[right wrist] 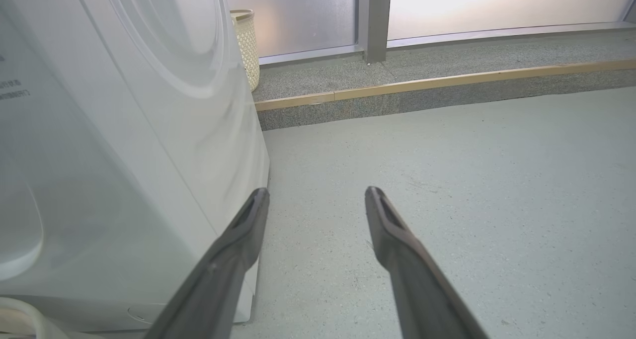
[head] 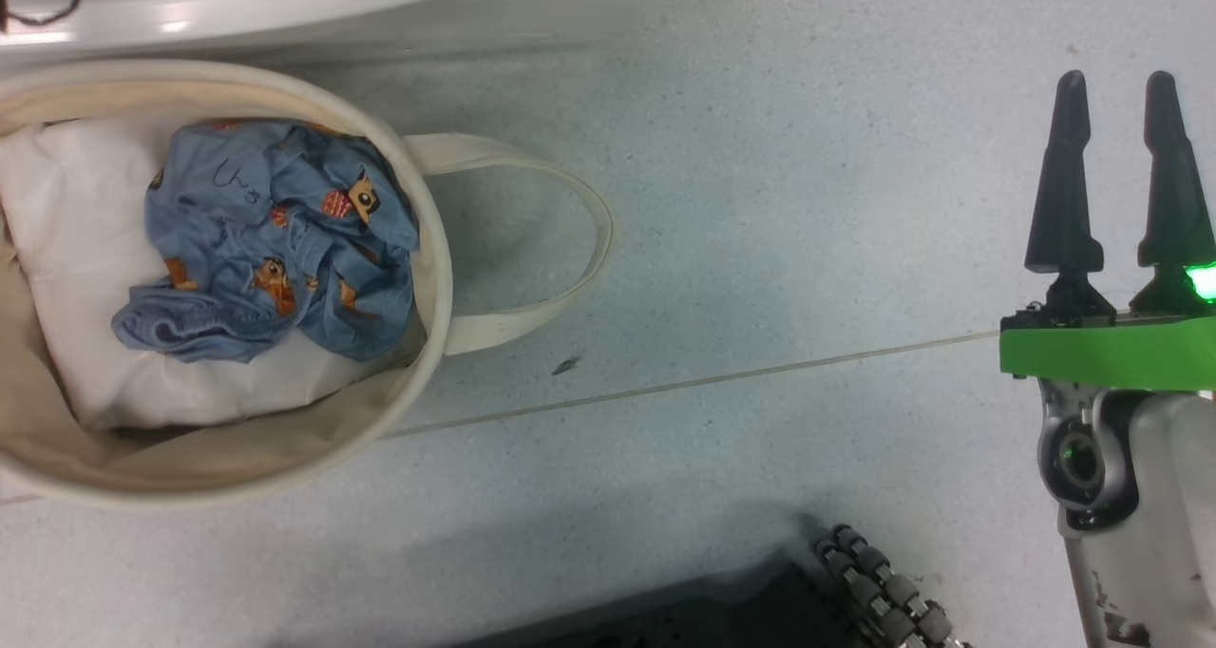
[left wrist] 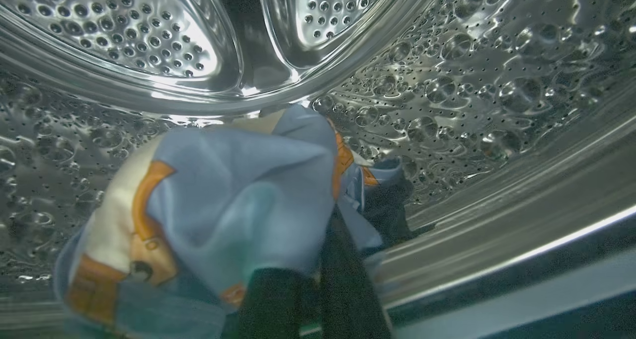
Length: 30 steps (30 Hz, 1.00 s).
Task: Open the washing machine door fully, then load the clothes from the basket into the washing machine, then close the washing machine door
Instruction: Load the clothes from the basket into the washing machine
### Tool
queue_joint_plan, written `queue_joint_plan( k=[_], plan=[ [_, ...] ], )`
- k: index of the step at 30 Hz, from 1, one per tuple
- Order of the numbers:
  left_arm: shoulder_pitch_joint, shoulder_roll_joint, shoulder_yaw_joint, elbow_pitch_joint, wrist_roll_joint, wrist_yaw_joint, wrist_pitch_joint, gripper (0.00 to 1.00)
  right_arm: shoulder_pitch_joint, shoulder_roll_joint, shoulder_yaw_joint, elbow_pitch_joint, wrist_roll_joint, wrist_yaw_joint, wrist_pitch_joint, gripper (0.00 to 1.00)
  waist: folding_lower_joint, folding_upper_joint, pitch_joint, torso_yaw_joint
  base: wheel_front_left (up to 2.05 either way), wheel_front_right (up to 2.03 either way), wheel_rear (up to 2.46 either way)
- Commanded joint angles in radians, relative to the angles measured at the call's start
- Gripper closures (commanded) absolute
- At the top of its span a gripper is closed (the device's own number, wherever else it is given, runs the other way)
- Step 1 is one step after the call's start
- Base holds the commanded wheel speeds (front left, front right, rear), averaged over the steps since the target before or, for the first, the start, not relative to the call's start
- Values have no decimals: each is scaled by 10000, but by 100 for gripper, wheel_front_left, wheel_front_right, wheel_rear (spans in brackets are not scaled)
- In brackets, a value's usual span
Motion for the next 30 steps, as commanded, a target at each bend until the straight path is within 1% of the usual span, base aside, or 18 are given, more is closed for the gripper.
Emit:
queue_joint_plan(
  k=[1,2,3,4,7,11,13,20,24,27,30],
  plan=[
    [-426,359,-117,-131,-156,-54,239,100,397,2,104,-238,-39,2,-48,0,0,-1,0,-10,0,0,0],
    [-477,377,-120,-97,-199,-54,262,63,384,10,116,-233,-38,2,-48,0,0,-1,-5,-15,0,0,0],
    [-510,377,-118,-73,-239,-54,221,4,364,20,133,-231,-38,2,-48,0,0,-1,-10,-19,0,0,0],
    [-520,364,-130,-48,-263,-55,195,0,346,30,147,-229,-34,2,-48,0,0,-1,-18,-18,0,0,0],
    [-477,261,-172,21,-354,-55,210,0,313,25,160,-197,-35,2,-48,0,0,-1,-49,33,0,0,0],
    [-246,156,-138,97,-515,-56,570,0,291,18,167,-150,-22,2,-48,0,0,-1,-157,131,0,0,0],
    [-28,83,-163,116,-598,-56,522,0,275,31,193,-94,3,2,-48,0,0,-1,-278,193,0,0,0],
    [1335,-255,-130,162,-1223,-56,583,0,177,11,376,297,120,2,-48,0,0,-1,-1186,343,0,0,0],
    [2080,-496,-153,139,-1660,-57,136,0,160,-35,471,506,219,2,-48,0,0,-1,-1796,473,0,0,0],
    [2720,-725,-179,-124,-2080,-57,-713,0,197,-53,585,712,304,2,-48,0,0,-1,-2273,612,0,0,0],
    [3491,-751,-271,-577,-2475,-57,-1301,0,237,-48,714,921,399,2,-48,0,0,-1,-2746,748,0,0,0]
  ],
)
